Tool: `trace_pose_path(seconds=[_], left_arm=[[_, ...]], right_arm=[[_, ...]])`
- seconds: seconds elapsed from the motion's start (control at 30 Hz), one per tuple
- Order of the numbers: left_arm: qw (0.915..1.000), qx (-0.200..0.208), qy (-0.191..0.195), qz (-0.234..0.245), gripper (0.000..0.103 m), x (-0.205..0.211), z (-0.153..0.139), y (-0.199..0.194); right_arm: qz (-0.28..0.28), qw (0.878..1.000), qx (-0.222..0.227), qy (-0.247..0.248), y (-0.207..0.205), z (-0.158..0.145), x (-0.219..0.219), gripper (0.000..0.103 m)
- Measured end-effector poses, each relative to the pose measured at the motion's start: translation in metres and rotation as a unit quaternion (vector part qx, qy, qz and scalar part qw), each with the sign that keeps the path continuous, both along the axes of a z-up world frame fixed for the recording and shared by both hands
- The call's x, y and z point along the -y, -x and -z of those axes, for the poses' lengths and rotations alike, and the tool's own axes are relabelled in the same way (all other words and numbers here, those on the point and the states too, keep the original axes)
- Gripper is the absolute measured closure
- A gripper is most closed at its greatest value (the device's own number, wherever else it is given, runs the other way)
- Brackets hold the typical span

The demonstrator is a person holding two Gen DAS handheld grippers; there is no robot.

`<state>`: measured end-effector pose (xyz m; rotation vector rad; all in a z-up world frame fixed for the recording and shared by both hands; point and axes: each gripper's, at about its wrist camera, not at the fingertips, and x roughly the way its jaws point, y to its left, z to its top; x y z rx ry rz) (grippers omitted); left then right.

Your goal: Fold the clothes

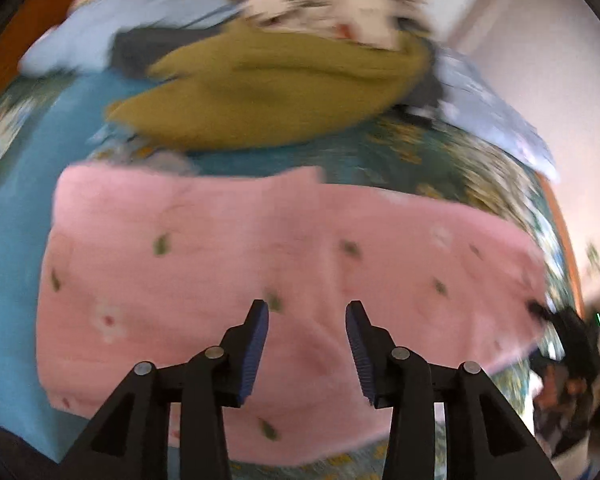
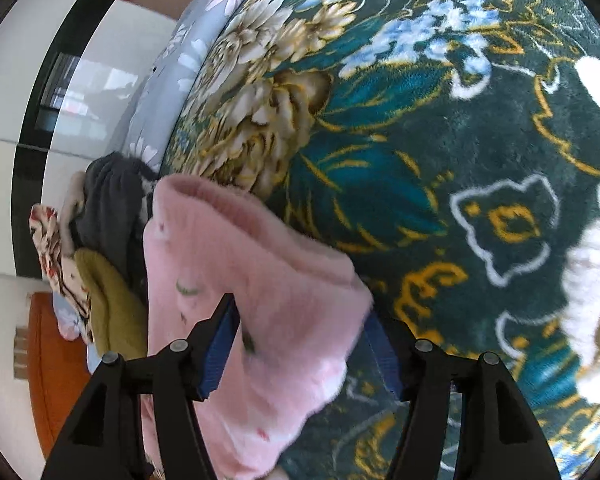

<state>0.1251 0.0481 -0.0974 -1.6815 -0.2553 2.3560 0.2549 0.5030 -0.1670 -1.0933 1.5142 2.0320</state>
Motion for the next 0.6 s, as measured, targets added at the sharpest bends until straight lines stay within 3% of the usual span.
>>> trace_pose_path(seconds=[0.03, 0.07, 0.1, 0.2, 0.3, 0.43, 0.53, 0.6], left_arm=[[0.9996, 0.019, 0.002, -0.019, 0.059, 0.005, 0.012, 0.006], [0.9991, 0.035, 0.001, -0.021, 0.059, 0.006, 0.023, 0.007], [0.9988, 0.045, 0.005, -0.018, 0.059, 0.003, 0.031, 0.007], [0.9952, 0.055, 0.073, 0.035, 0.059, -0.020, 0.055, 0.004], [0.9928, 0.028, 0.097, 0.064, 0.058, -0.033, 0.048, 0.003], [0.9994, 0.021, -0.026, 0.005, 0.058, 0.004, 0.028, 0.009], [0.9912, 0.002, -0.122, -0.050, 0.058, 0.045, 0.007, 0.016], [0.9810, -0.015, -0.181, -0.069, 0.058, 0.067, -0.009, 0.019]], right_arm=[[0.003, 1.000, 0.004, -0.001, 0.002, 0.000, 0.000, 0.039], [0.007, 1.000, 0.008, -0.001, 0.004, 0.000, -0.001, 0.041], [0.009, 1.000, 0.011, -0.003, 0.005, -0.001, -0.001, 0.054], [0.006, 0.999, 0.028, -0.017, 0.009, -0.010, 0.002, 0.073], [-0.007, 0.999, 0.031, -0.039, 0.017, -0.031, 0.010, 0.076], [-0.061, 0.993, 0.019, -0.103, 0.045, -0.090, 0.039, 0.077], [-0.132, 0.977, -0.007, -0.166, 0.072, -0.147, 0.086, 0.077], [-0.179, 0.962, -0.031, -0.201, 0.089, -0.179, 0.127, 0.077]])
